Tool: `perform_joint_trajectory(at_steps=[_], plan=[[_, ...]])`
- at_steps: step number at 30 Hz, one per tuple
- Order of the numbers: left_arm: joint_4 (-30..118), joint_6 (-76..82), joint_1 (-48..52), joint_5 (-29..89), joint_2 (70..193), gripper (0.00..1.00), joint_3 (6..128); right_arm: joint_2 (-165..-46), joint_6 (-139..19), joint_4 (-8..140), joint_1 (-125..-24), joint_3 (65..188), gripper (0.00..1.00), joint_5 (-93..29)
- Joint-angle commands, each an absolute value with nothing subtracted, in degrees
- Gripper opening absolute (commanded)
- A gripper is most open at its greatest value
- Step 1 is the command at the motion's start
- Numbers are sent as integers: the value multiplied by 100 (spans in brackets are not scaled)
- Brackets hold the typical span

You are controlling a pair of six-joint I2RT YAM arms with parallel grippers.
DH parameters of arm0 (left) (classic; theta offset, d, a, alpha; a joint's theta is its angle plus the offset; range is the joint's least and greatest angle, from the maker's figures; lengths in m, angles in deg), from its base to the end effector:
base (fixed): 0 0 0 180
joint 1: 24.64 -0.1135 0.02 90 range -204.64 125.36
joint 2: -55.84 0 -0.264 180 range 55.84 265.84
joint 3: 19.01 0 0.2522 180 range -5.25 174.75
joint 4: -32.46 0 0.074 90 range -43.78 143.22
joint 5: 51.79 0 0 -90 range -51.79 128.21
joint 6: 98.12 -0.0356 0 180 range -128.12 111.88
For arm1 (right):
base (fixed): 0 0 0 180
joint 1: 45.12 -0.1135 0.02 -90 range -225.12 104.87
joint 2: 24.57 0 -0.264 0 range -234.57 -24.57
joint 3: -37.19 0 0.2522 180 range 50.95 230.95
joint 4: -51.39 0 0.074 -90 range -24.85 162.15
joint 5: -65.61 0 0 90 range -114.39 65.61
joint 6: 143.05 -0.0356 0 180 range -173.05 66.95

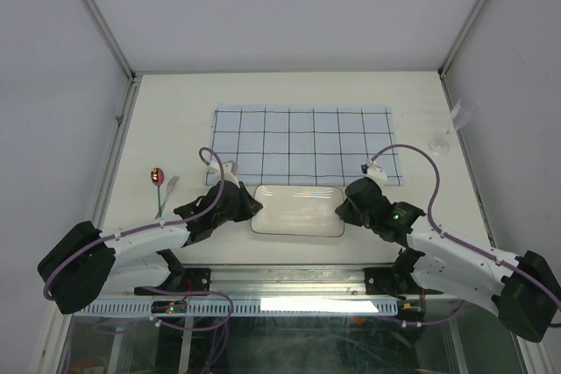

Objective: Set the dinner table for one person
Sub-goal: Pick up the plate at the center of the board.

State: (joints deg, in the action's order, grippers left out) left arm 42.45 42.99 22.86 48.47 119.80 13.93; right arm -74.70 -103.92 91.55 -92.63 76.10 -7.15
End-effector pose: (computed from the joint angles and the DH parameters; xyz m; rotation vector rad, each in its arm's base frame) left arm 0.1415 -0.1450 0.1492 -0.1715 2.3652 -0.6798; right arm 0.1196 0.1150 0.1827 0.2020 2.4467 0.4073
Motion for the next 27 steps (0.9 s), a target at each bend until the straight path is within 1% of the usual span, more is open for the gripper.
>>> perform_joint_trajectory(at_steps=[1, 15, 27], plan=[[3567, 3728, 2381, 4800, 12025, 0, 1952, -7670, -9982, 8627, -9296, 8036, 0, -454], [3279, 3388, 2362, 4858, 12533, 0, 2346, -8070, -9727, 8368, -9146, 8274, 0, -399], [3313, 3098, 2231, 4964, 12565, 0, 2674, -8332, -9479, 8164, -8951, 8464, 0, -401]])
